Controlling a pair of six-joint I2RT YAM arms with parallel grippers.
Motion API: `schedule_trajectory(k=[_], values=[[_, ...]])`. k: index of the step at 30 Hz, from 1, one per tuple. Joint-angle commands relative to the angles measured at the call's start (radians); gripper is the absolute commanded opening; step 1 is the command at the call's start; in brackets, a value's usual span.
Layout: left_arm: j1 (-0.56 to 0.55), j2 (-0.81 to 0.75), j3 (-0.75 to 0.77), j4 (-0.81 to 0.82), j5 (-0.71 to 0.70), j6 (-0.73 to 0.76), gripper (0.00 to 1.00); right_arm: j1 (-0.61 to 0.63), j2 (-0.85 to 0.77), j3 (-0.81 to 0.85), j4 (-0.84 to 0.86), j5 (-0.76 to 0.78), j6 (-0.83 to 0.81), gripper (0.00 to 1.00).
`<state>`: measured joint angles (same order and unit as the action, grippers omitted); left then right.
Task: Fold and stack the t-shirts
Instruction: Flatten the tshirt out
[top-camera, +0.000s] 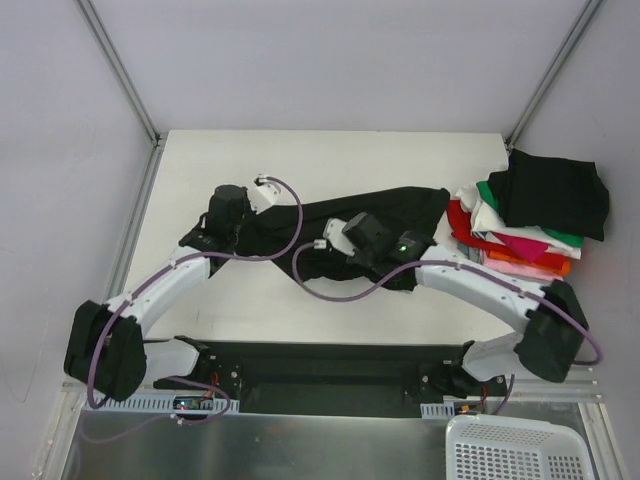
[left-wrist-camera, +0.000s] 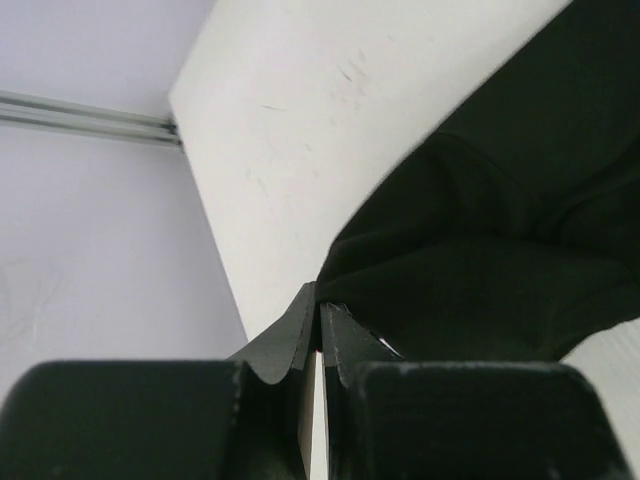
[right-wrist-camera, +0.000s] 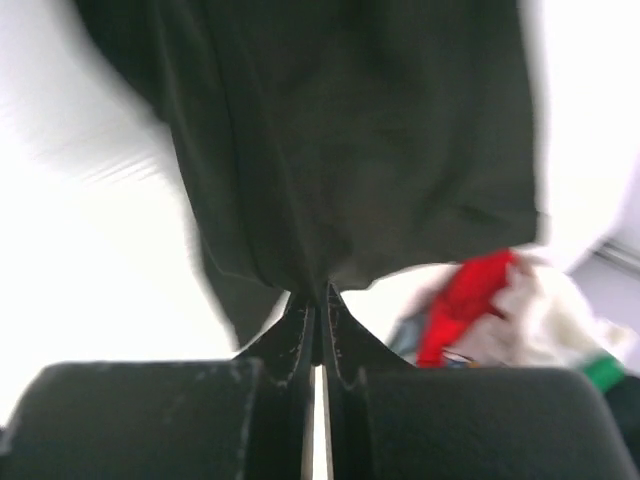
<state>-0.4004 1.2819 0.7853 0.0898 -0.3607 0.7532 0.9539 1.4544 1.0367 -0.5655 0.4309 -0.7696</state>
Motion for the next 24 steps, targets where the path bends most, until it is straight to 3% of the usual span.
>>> schedule_trajectory(k=[1, 16, 24], values=[[-0.006, -0.150, 0.025, 0.030, -0.021, -0.031, 0.00, -0.099, -0.172, 0.134, -0.059, 0.085, -0.042, 0.01], [-0.006, -0.435, 0.114, 0.025, -0.020, 0.031, 0.00, -0.248, -0.405, 0.252, -0.079, 0.120, -0.063, 0.01], [-0.006, -0.472, 0.154, 0.024, -0.017, 0.038, 0.00, -0.331, -0.434, 0.405, -0.083, 0.147, -0.117, 0.01]])
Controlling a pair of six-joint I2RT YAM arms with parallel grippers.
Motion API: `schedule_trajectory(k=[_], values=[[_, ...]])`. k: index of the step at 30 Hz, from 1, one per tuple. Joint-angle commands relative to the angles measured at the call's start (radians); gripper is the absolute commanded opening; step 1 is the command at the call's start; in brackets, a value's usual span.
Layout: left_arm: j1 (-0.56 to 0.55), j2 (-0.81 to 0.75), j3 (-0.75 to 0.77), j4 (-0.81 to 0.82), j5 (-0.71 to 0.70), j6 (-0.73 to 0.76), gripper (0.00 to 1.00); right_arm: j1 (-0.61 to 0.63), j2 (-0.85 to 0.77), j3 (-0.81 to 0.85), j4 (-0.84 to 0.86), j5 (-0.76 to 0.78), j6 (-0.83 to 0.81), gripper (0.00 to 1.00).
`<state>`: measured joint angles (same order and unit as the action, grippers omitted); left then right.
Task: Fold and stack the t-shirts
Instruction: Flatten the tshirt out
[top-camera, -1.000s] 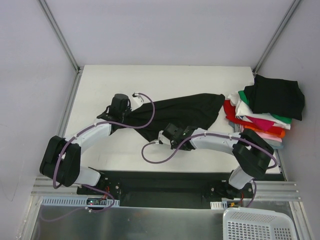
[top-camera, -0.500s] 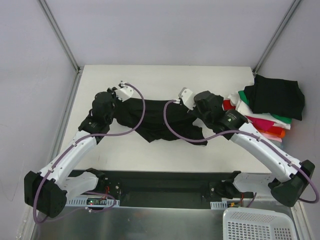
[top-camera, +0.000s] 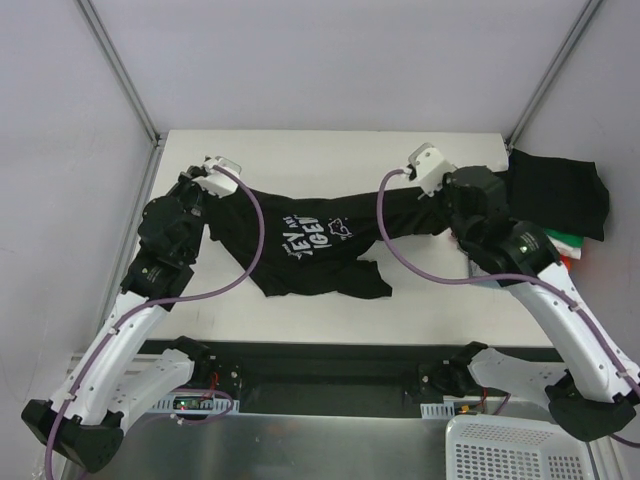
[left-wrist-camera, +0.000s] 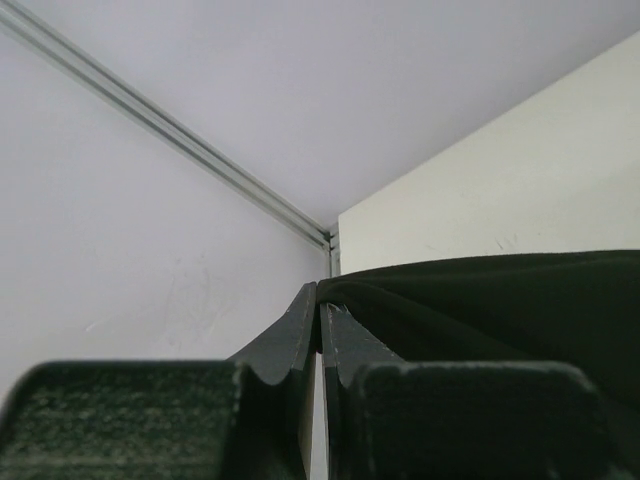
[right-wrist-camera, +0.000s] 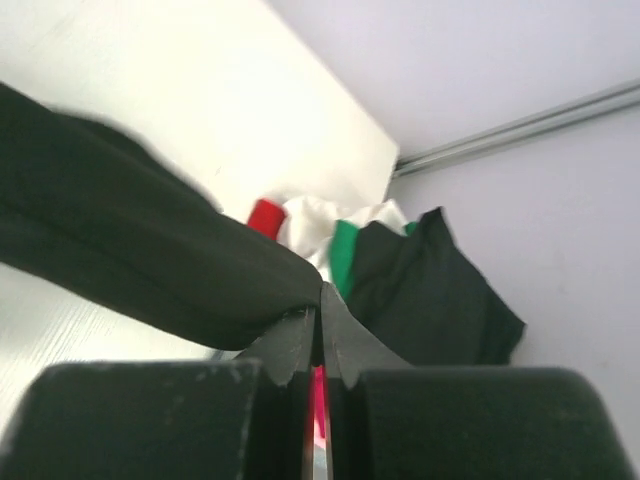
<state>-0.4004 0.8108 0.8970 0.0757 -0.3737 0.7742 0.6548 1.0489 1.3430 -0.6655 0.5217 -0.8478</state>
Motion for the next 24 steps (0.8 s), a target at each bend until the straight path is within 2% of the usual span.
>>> schedule_trajectory(k=[1, 8, 14, 24], values=[[-0.006, 0.001, 0.040, 0.038, -0.005, 0.022, 0.00, -0.038, -0.027, 0.113, 0.017, 0.063, -0.048, 0.01], [-0.006, -0.019, 0.039, 0.027, 0.013, 0.022, 0.00, -0.063, -0.062, 0.192, -0.011, 0.074, -0.065, 0.01], [-0.005, -0.067, 0.077, -0.022, 0.045, -0.021, 0.00, -0.064, -0.125, 0.188, -0.061, 0.009, -0.028, 0.01], [-0.005, -0.120, 0.198, -0.223, 0.176, -0.130, 0.00, -0.061, -0.165, 0.205, -0.174, -0.098, 0.027, 0.01]])
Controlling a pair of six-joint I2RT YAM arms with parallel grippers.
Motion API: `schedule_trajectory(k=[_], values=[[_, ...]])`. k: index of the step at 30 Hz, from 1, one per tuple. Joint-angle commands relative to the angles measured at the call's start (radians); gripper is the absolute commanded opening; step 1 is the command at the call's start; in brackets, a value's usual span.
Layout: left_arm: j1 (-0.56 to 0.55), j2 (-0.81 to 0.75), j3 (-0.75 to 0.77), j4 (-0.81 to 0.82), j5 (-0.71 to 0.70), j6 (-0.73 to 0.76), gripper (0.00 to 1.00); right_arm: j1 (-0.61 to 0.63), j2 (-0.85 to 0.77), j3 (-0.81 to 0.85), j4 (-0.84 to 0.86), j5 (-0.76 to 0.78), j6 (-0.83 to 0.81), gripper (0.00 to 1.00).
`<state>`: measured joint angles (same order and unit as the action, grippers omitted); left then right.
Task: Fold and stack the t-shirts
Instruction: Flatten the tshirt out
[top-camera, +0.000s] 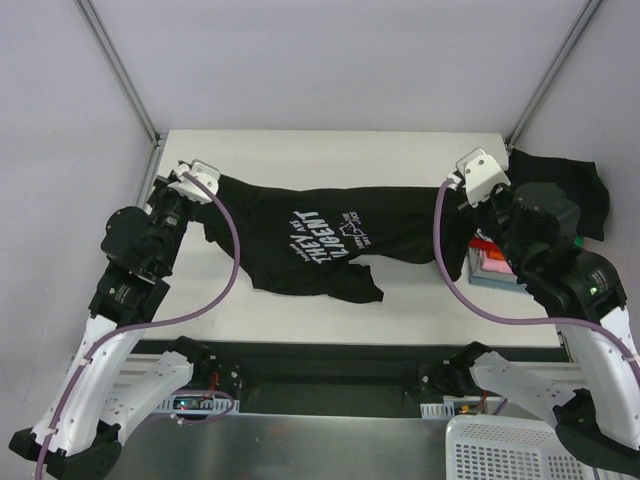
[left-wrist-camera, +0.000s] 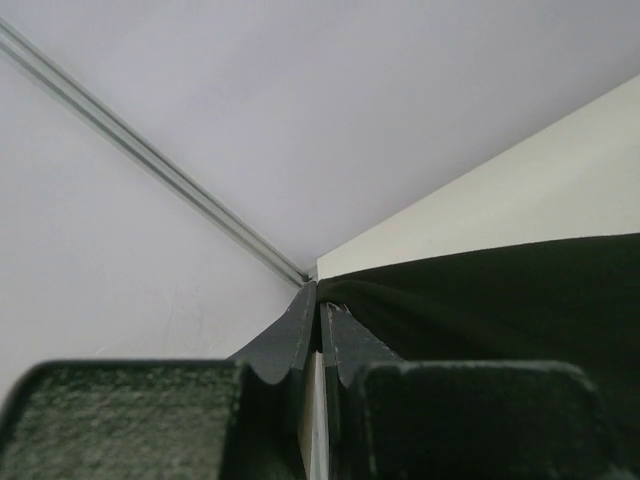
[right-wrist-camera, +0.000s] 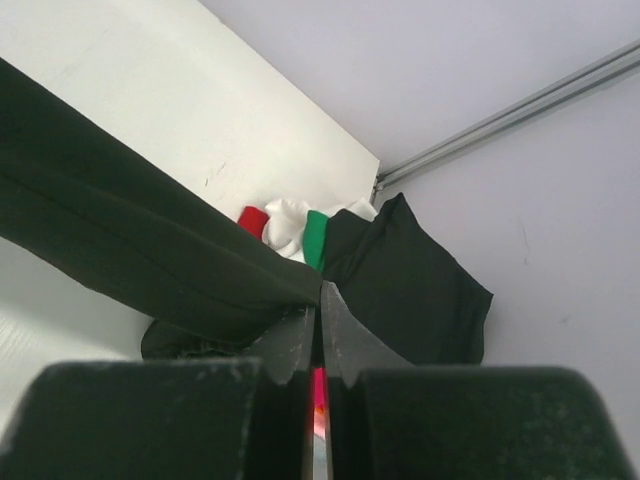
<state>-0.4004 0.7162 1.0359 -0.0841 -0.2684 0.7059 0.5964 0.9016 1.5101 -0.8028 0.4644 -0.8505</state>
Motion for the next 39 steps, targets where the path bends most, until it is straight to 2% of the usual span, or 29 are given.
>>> schedule_trajectory(k=[1, 12, 18, 39], values=[[-0.006, -0.037, 0.061, -0.072, 0.087, -0.063, 0.00, -0.003, -0.030, 0.039, -0.041, -0.046, 0.036, 0.01], [-0.023, -0.159, 0.139, -0.163, 0.120, -0.080, 0.00, -0.001, -0.131, 0.061, -0.090, -0.150, 0.038, 0.01], [-0.021, -0.207, 0.199, -0.174, 0.086, -0.111, 0.00, -0.004, -0.158, 0.134, -0.078, -0.118, 0.008, 0.01], [-0.044, -0.031, 0.501, -0.126, -0.127, -0.103, 0.00, -0.004, -0.144, 0.225, 0.186, 0.120, -0.104, 0.01]])
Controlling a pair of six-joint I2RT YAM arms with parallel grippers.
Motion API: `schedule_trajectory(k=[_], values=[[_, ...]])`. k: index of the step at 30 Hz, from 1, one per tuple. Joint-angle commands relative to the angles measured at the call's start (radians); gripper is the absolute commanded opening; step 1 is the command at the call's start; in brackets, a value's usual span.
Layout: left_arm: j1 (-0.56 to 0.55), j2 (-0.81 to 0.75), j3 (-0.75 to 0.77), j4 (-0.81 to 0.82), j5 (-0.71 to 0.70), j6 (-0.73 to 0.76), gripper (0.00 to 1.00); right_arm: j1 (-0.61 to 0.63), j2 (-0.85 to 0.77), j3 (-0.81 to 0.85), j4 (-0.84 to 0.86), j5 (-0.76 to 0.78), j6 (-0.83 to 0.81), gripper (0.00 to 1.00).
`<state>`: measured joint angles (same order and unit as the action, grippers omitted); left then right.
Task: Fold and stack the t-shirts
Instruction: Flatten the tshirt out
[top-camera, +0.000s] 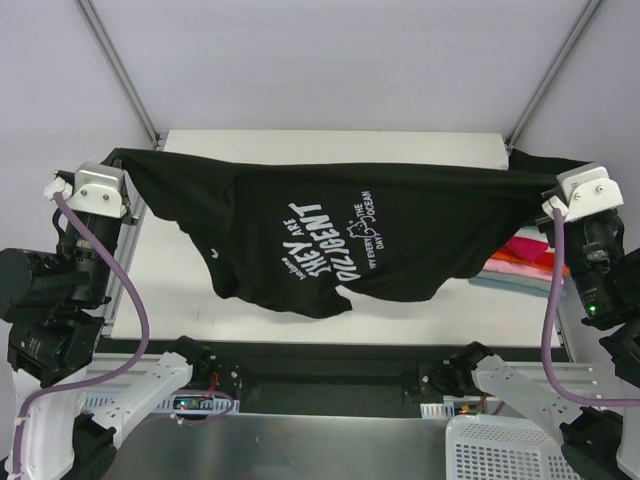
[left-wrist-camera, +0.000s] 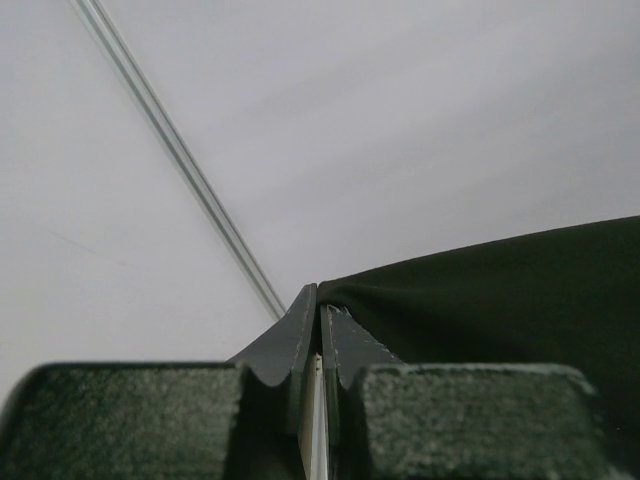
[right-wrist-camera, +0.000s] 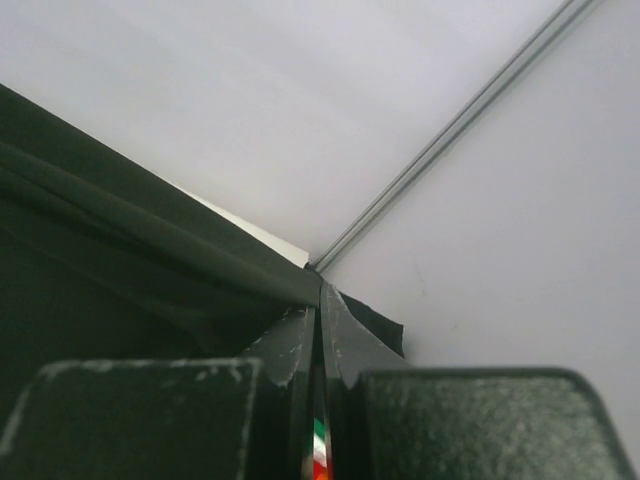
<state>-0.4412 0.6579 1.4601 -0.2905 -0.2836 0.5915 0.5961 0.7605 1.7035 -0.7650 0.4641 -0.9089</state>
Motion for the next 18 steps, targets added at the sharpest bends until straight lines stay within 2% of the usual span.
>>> schedule_trajectory(k=[1, 9, 18], values=[[-0.004, 0.032, 0.094, 0.083, -0.117, 0.017, 0.00, -0.002, -0.004, 0.027, 0.164, 0.125, -0.056, 0.01], [-0.008, 0.054, 0.131, 0.166, -0.215, 0.091, 0.00, -0.002, -0.010, 0.022, 0.246, 0.191, -0.105, 0.01], [-0.010, 0.039, 0.164, 0.192, -0.258, 0.160, 0.00, -0.004, -0.024, -0.007, 0.277, 0.212, -0.140, 0.01]])
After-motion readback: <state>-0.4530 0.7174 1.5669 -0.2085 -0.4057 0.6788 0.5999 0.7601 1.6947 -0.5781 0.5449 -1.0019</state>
